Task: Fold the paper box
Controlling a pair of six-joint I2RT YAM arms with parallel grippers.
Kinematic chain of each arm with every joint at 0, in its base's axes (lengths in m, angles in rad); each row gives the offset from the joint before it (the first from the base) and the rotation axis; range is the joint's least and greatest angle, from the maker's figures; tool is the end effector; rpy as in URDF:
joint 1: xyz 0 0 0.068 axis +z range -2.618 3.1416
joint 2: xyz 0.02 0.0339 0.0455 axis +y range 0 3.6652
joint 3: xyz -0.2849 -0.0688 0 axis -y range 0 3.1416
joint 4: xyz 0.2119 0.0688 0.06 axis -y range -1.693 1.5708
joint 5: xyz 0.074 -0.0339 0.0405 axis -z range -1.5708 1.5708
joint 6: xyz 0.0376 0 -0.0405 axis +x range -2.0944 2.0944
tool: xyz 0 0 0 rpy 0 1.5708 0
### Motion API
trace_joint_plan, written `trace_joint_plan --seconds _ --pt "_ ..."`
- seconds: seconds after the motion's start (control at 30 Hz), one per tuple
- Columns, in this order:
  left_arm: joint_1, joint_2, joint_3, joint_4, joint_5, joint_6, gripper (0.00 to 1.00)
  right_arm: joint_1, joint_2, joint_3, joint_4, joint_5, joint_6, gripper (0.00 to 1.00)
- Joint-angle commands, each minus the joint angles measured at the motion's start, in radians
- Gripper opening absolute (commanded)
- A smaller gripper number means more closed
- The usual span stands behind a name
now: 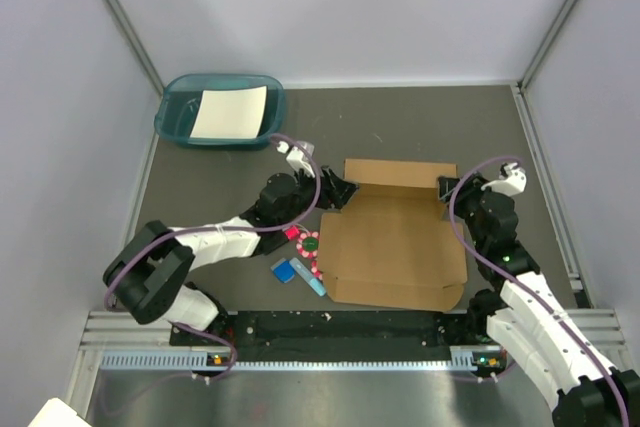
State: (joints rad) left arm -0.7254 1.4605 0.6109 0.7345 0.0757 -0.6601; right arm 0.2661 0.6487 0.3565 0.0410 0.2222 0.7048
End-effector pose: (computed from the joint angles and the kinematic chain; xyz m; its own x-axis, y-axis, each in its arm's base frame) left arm 0.2109 -0.1908 0.2643 -0.5080 -0.3667 -0.7794 0.5143 0.5967 -0.6160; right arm 0.1183 0.0237 0.2545 -0.2154 0.5963 -0.7733 0.1169 0.8020 0.5858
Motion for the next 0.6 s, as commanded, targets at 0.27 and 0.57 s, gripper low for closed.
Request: trace_joint_plan --seconds 0.27,0.57 --pt "0.038 -0.134 -0.019 -0.09 -0.025 0.037 0.79 0.012 0.046 -0.027 -0.273 -0.089 -0.021 0.41" --pt "0.038 -0.02 0.082 -0.089 0.03 0.01 0.77 0.012 0.054 -0.021 -0.273 -0.09 -0.025 0.42"
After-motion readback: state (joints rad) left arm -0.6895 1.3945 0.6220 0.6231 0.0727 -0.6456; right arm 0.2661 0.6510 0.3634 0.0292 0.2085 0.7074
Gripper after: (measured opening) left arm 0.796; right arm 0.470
